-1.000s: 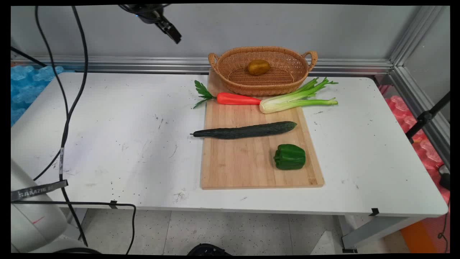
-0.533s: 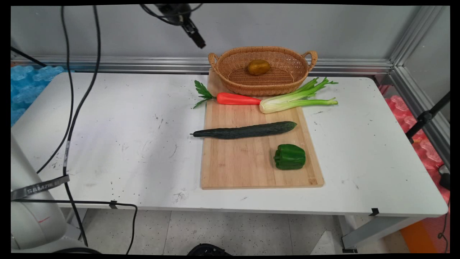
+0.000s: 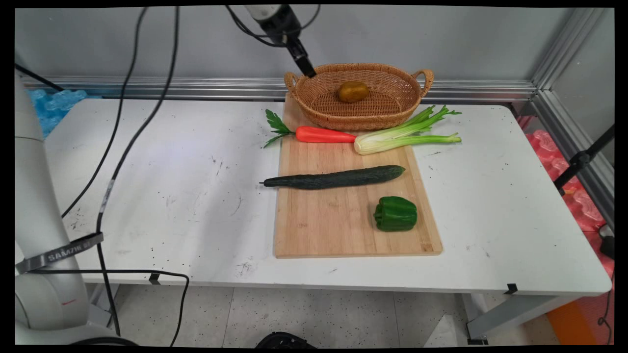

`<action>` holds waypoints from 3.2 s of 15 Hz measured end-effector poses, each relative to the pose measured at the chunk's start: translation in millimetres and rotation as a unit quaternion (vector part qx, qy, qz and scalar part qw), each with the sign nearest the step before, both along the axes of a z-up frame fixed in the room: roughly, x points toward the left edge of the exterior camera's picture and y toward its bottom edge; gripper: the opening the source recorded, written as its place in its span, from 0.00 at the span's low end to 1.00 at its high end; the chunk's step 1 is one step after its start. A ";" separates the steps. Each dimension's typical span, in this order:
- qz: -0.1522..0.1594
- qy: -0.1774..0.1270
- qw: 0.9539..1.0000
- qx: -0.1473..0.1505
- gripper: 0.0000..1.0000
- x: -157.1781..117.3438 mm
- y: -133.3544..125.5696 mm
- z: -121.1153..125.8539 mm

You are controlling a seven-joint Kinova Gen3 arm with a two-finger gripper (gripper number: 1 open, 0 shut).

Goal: Pick up the potato from the vegetable basket, then place the picked object on the cutting board

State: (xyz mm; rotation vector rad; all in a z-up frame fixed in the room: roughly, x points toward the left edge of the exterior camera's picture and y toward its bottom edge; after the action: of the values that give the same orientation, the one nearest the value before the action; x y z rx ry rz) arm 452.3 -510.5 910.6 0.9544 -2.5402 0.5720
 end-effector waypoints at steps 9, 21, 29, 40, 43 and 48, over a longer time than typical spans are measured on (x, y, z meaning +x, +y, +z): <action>-0.039 0.034 0.999 0.009 1.00 -26.9 -69.3 -62.2; -0.045 0.076 0.996 0.027 1.00 -42.7 -127.6 -124.3; -0.043 0.087 0.995 0.033 0.00 -40.8 -130.7 -123.6; -0.004 0.061 0.998 0.020 0.00 -44.6 -54.3 -17.9; 0.000 0.060 0.998 0.033 0.00 -51.8 -12.1 3.1; -0.012 0.066 0.996 0.061 0.00 -69.3 59.4 24.3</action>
State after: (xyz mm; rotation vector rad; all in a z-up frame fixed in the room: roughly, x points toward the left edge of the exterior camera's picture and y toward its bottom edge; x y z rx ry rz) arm 383.0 -451.1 934.9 0.9693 -2.4877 0.3374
